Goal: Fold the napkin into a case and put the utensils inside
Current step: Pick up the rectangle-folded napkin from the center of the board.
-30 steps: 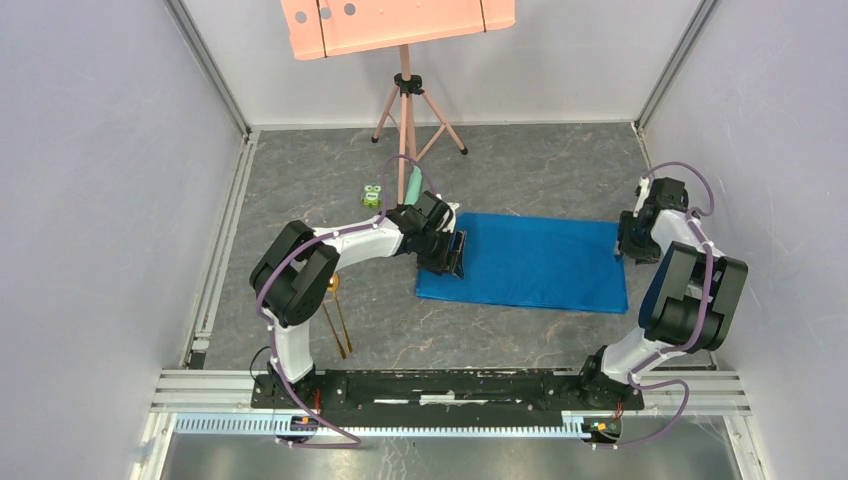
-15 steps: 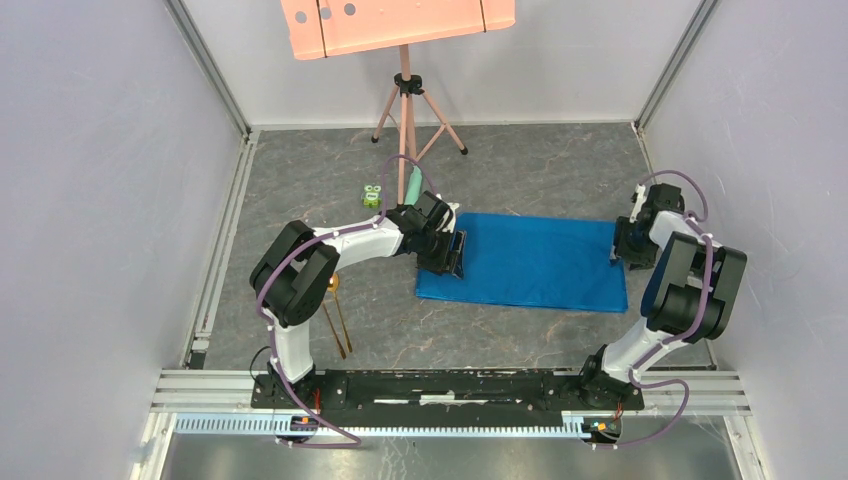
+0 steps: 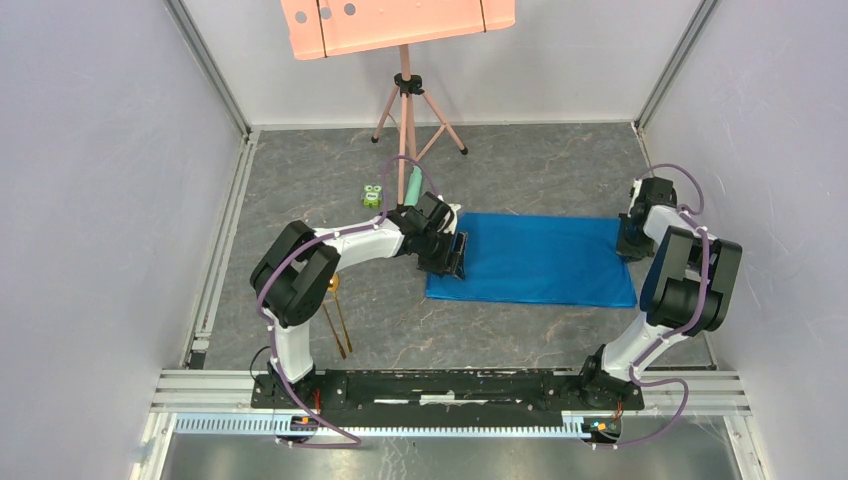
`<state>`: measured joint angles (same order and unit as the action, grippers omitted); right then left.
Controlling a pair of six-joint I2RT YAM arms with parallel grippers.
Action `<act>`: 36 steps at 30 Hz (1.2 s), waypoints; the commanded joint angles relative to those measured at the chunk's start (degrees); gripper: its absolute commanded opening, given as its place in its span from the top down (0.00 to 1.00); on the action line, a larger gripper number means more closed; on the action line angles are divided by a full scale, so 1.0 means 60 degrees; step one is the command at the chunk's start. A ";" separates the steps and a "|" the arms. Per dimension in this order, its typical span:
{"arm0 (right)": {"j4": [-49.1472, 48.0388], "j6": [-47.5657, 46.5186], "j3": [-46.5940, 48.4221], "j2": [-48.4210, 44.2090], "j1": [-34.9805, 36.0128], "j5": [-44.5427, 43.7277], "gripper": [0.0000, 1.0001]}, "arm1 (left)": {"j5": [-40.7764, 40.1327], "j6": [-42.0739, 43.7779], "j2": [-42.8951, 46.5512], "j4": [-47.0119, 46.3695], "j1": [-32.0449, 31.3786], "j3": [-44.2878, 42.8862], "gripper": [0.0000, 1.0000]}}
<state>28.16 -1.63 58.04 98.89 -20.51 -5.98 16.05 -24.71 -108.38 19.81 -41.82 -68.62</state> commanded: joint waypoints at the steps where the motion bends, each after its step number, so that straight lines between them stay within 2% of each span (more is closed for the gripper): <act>1: -0.0075 -0.0285 -0.0303 0.0316 -0.0185 -0.1273 0.99 | -0.0060 0.0106 -0.0066 0.0469 -0.0081 0.0122 0.34; 9: -0.0434 -0.0375 -0.0299 -0.0980 -0.0295 -0.1562 0.99 | 0.0151 -0.0261 -0.0048 0.0289 -0.0651 -0.0047 0.34; 14: -0.0483 -0.0373 -0.0383 -0.1686 -0.0215 -0.1507 0.99 | -0.0012 -0.0271 0.0870 0.0129 -0.0706 0.0001 0.32; 18: -0.0162 -0.0304 -0.0299 -0.2108 0.0324 -0.1947 0.99 | -0.0210 -0.0019 0.1949 0.0425 -0.0667 -0.0202 0.30; 24: 0.0583 0.0044 0.0004 -0.2545 0.1810 -0.2228 0.99 | 0.0032 0.0452 0.3380 0.0885 -0.0347 -0.0258 0.29; 27: 0.1298 0.0256 0.0483 -0.2611 0.3039 -0.2480 0.99 | -0.0083 0.0782 0.4113 0.0923 -0.0057 -0.0196 0.29; 33: 0.2208 0.1208 0.1362 -0.2226 0.5828 -0.1915 0.99 | -0.1016 0.1547 0.5110 0.1068 0.0230 -0.0267 0.28; 36: 0.2204 0.1624 0.1554 -0.1757 0.6771 -0.1598 1.00 | -0.1562 0.1911 0.5616 0.1119 0.0327 -0.0123 0.28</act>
<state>38.72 2.96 64.16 85.69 14.31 -17.98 11.75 -19.42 -78.83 25.74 -40.42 -68.73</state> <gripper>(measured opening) 0.014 0.720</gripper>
